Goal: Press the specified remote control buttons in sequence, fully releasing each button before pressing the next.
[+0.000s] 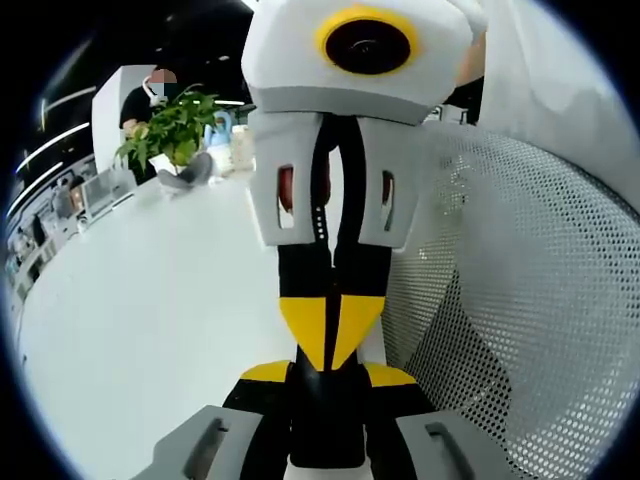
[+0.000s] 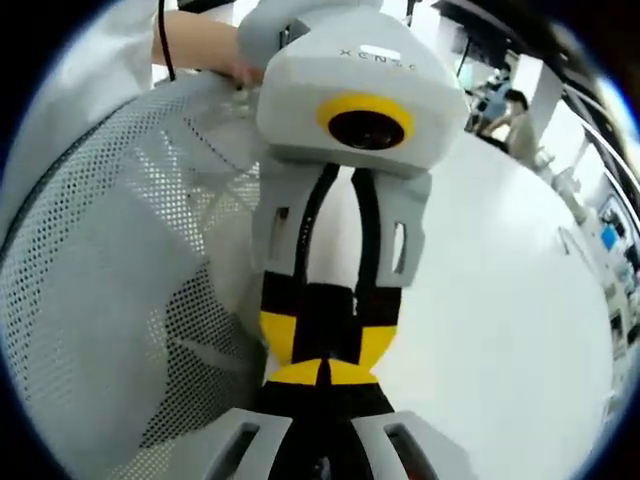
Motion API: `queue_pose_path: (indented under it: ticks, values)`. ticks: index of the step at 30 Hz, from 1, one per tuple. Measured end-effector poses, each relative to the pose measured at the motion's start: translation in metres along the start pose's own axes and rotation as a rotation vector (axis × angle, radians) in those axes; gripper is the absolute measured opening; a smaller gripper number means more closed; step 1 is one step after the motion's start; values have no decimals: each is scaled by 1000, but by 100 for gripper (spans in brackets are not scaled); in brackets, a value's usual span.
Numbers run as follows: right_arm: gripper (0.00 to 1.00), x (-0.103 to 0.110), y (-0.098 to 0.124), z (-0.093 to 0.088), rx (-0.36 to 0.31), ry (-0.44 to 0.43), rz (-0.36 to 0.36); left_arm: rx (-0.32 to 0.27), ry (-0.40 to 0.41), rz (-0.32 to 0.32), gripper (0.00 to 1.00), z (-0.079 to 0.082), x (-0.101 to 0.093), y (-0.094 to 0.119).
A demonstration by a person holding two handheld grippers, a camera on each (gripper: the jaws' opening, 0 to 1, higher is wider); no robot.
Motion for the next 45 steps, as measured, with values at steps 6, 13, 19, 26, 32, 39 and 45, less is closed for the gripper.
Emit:
queue_pose_path:
  ticks: [6,13,19,26,32,39,45]
  values:
    - [0,1,0,0,5,8,-10,1,0,0,26,0,0,0]
    - [0,1,0,-1,-10,-4,-16,4,0,2,26,0,0,0]
    - [0,0,0,-1,-20,-34,-19,25,0,7,26,2,0,-1]
    - [0,0,0,-2,-40,-62,-18,33,-5,4,26,3,0,-2]
    - [0,-1,1,-3,-65,-110,-4,27,0,5,26,3,0,-2]
    - [2,3,3,-6,-90,-152,7,20,1,6,26,3,0,-2]
    - [7,6,11,-18,-93,-187,-19,20,0,6,26,3,0,-2]
Point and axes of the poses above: the point that each gripper's makers call its tool centre point, and the gripper's own axes: y roughly backward along the fingers, x roughly to its left, z roughly out of its top, the point moved 6 cm from there along y, roughly backward along the fingers, and after that the axes turned 4 degrees about -z, right-handed, at the moved point
